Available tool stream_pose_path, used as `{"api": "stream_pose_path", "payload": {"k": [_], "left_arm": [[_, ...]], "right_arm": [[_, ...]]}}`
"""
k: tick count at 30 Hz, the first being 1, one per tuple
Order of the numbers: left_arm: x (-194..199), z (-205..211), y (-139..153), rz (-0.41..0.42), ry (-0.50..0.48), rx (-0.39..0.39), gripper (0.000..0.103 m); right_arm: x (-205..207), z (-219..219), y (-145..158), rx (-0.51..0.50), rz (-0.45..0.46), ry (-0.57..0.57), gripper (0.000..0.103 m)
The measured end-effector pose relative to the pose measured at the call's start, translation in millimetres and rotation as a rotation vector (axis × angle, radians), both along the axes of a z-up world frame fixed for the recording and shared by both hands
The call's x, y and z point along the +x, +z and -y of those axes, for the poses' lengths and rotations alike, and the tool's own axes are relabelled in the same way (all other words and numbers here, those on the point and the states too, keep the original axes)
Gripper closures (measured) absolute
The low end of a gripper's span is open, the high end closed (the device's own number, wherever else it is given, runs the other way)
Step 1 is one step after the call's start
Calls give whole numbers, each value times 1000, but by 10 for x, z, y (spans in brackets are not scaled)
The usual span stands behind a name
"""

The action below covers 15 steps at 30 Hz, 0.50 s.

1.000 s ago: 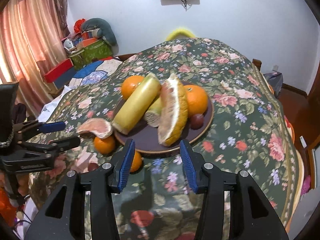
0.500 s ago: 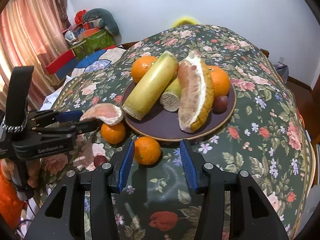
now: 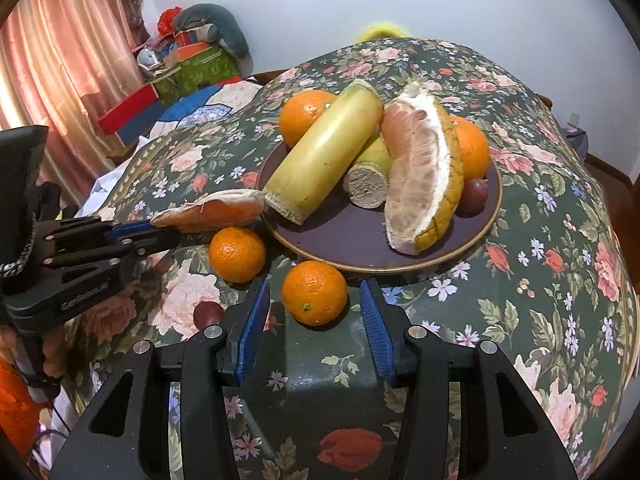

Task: Organize fruits
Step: 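Grasp the pink pomelo segment with the left tool while the right tool grasps a small orange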

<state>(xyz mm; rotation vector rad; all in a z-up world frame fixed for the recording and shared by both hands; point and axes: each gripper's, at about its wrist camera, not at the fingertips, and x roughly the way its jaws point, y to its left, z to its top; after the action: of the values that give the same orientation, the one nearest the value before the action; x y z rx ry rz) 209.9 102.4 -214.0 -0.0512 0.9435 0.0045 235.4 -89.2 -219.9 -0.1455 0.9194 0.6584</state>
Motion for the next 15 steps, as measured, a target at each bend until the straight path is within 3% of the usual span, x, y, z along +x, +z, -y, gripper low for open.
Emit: {"api": "stream_pose_path", "payload": {"k": [9,15], "left_arm": [[-332,243,45,-15,-55,-16,96],[-366,387,190,1,-85,-3,92]], "right_arm": [[10,-12,-7,3,0,7,71],[23,12,0,22,-9,11,72]]}}
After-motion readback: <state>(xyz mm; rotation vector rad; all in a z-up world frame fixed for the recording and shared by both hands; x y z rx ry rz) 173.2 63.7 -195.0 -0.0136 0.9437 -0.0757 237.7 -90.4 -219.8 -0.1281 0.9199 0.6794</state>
